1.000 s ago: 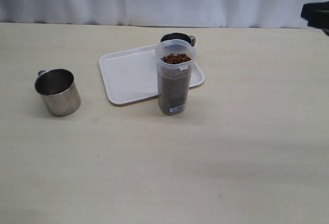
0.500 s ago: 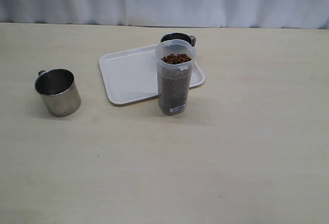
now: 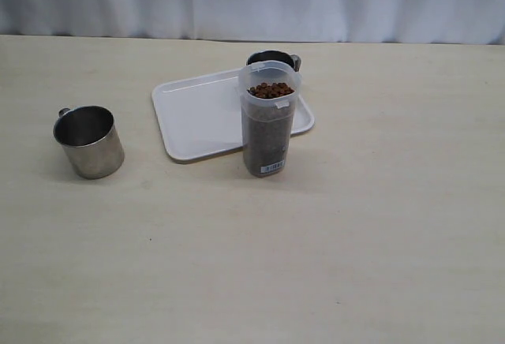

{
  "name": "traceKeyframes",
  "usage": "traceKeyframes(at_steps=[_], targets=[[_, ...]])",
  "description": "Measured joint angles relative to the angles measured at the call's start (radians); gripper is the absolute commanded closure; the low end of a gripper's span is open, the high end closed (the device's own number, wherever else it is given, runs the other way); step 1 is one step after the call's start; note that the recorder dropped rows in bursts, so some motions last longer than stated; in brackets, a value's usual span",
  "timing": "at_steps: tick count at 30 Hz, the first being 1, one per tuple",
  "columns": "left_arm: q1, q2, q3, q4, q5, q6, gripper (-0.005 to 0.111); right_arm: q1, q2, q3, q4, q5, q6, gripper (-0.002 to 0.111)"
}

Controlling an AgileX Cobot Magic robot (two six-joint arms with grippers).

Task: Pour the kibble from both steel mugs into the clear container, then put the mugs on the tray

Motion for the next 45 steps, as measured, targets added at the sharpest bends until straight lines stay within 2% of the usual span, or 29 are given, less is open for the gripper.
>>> traceKeyframes(at_steps=[23,29,36,38,39,40,43,45], targets=[[0.0,0.0,0.0,0.0,0.0,0.0,0.107,0.0,-0.011,0.0,0.009,-0.02,-0.003,0.103],[0.0,0.0,0.0,0.0,0.0,0.0,0.107,0.0,-0.011,0.0,0.182,0.013,-0.138,0.103],[0.0,0.0,0.0,0.0,0.0,0.0,0.107,0.0,-0.011,0.0,0.197,0.015,-0.19,0.103],[0.0,0.0,0.0,0.0,0.0,0.0,0.107,0.0,-0.011,0.0,0.334,0.026,-0.308,0.103],[0.0,0.0,0.0,0.0,0.0,0.0,0.107,0.0,-0.011,0.0,0.496,0.049,-0.444,0.103],[0.0,0.0,0.0,0.0,0.0,0.0,0.107,0.0,-0.011,0.0,0.564,0.06,-0.494,0.103],[0.0,0.0,0.0,0.0,0.0,0.0,0.107,0.0,-0.011,0.0,0.911,0.145,-0.835,0.103],[0.0,0.0,0.0,0.0,0.0,0.0,0.107,0.0,-0.011,0.0,1.008,0.217,-0.925,0.103]])
